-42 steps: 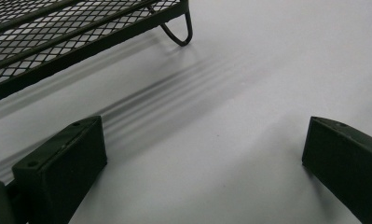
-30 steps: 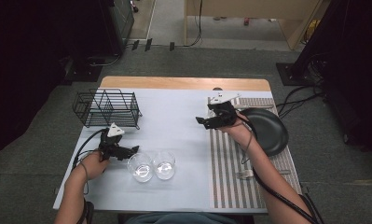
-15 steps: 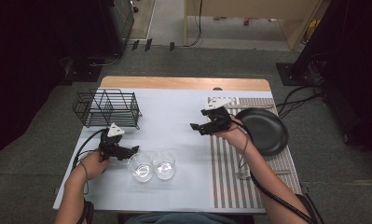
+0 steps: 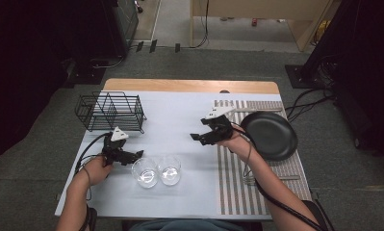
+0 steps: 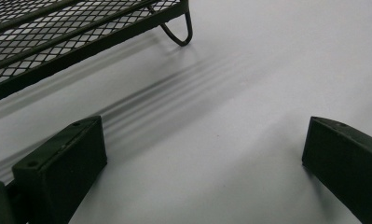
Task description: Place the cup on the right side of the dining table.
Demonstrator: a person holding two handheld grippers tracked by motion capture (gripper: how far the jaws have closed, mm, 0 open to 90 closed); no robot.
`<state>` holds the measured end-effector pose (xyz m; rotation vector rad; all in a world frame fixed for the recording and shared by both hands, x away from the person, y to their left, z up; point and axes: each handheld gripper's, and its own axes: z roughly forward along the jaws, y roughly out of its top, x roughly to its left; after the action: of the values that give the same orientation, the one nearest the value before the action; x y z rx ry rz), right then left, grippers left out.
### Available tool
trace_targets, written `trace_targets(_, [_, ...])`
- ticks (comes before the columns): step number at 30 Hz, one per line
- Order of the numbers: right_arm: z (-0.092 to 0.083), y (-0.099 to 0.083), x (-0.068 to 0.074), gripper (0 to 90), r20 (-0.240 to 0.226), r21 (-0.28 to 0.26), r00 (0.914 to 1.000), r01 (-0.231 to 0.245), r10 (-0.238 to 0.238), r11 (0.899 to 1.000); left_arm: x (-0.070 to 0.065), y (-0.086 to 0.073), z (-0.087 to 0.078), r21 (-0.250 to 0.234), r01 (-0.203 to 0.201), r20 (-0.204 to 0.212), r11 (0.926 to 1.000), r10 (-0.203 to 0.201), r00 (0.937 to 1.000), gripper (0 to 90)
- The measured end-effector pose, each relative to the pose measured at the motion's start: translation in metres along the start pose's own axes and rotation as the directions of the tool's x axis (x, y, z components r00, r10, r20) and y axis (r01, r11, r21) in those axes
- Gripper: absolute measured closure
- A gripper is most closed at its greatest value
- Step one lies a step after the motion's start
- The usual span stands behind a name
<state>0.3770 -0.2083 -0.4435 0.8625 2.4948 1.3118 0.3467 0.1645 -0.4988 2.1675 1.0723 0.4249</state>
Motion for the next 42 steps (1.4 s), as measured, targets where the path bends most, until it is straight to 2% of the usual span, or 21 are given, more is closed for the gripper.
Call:
trace_targets(21, [0.027,-0.014,0.021,22.4,-0.060,0.054,0.9976,0.036,-0.033,0.998,0.000,0.000,0.000,0.001,0.000,0.000,1.0000,0.000,1.0000,0.0])
trace_targets(42, [0.052,-0.032,0.030,22.4,-0.090,0.105,0.9924,0.093,-0.084,0.990,0.000,0.000,0.000,0.001,-0.001,0.000,1.0000,0.001,1.0000,0.0])
